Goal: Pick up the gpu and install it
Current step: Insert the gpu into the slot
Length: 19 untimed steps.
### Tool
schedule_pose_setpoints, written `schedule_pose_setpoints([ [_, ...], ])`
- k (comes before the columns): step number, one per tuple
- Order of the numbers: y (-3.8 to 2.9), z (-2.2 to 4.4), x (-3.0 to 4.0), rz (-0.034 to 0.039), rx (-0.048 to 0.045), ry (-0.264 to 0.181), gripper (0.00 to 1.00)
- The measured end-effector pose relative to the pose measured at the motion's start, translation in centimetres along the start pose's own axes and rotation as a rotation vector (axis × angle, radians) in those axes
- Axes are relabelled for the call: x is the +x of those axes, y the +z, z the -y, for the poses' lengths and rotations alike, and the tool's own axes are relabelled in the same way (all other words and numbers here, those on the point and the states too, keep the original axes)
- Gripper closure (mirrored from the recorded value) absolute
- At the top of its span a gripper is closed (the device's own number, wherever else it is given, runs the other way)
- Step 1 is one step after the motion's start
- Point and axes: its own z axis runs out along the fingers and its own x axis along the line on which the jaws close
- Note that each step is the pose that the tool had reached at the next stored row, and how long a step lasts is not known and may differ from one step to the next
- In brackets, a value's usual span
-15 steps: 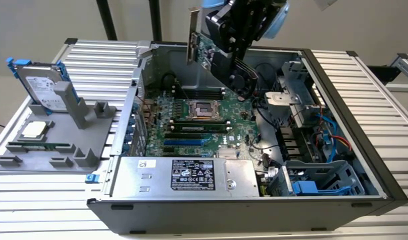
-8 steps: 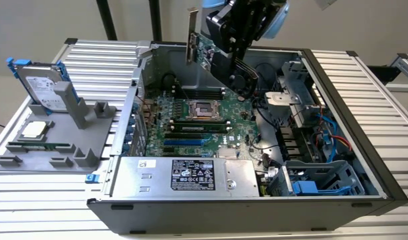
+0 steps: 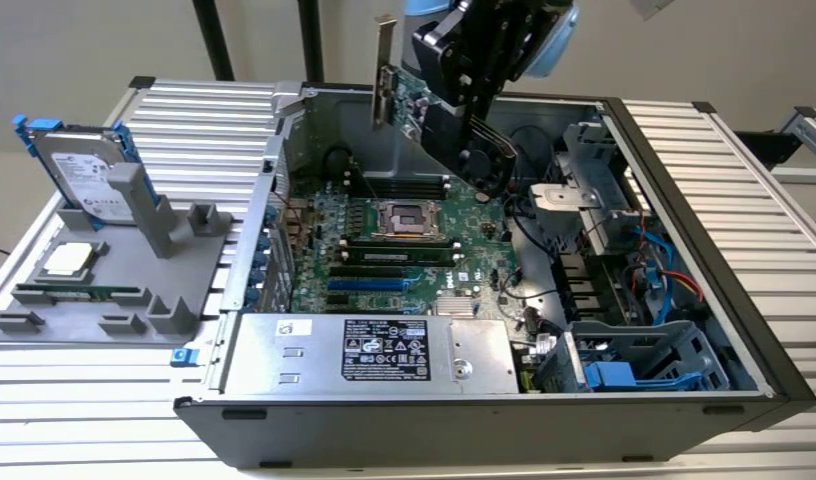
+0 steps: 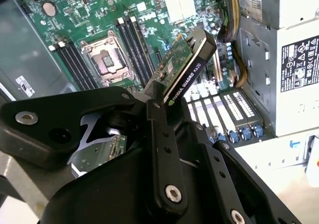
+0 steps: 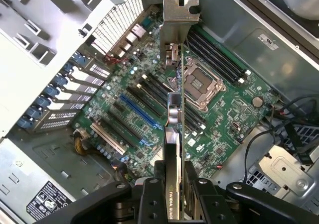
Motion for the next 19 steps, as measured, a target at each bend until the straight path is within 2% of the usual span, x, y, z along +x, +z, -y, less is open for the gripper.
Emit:
schedule_pose_setpoints([
  [19,-0.14,-0.01,0.01,-0.0068,0.0031,-0.099,1.0],
])
